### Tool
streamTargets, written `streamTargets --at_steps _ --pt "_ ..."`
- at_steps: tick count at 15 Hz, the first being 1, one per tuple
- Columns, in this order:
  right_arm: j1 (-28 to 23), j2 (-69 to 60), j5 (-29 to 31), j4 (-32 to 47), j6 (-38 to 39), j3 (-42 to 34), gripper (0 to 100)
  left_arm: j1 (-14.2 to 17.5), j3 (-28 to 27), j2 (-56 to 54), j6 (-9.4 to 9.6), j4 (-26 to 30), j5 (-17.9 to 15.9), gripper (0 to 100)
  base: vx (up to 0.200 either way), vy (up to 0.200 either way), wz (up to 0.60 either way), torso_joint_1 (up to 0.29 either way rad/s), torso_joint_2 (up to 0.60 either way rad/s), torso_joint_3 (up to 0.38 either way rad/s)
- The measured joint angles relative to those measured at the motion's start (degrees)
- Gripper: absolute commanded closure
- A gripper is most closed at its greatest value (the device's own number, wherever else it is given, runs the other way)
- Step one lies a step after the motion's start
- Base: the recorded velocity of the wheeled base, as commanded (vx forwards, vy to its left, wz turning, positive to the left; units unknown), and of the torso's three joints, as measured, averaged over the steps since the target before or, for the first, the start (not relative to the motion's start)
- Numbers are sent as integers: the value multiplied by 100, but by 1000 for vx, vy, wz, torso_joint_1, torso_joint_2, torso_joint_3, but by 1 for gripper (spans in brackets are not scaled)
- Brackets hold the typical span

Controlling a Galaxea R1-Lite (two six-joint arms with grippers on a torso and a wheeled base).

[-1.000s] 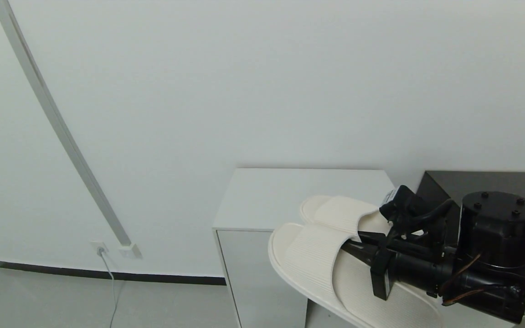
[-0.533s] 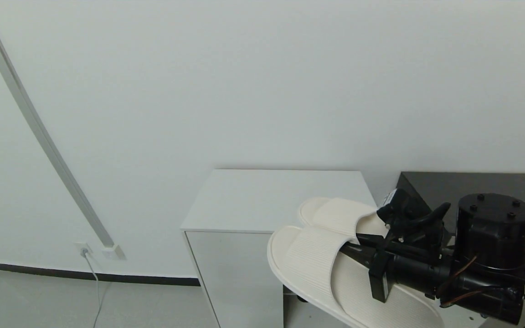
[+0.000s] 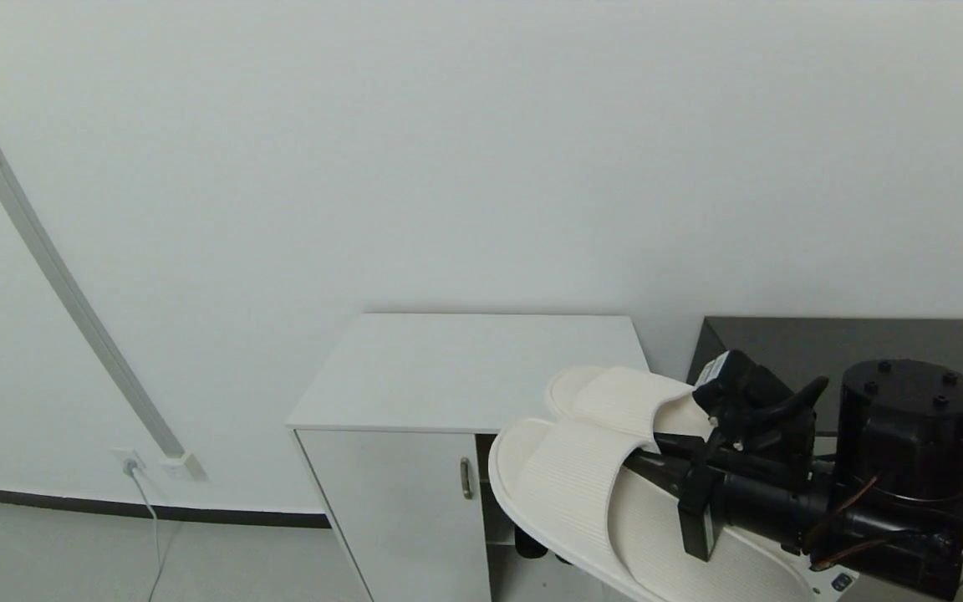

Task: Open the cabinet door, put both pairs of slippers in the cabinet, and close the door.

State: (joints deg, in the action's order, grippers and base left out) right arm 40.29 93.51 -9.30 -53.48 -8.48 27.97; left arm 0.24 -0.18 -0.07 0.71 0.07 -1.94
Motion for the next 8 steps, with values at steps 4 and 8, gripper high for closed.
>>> streamTargets --at_steps 4,8 --pt "17 15 -9 -38 -2 -40 100 -11 0 0 -9 2 2 100 0 0 0 0 0 0" --pt "23 22 -16 -30 -11 -63 100 -11 0 0 -20 2 2 100 0 50 0 -1 1 2"
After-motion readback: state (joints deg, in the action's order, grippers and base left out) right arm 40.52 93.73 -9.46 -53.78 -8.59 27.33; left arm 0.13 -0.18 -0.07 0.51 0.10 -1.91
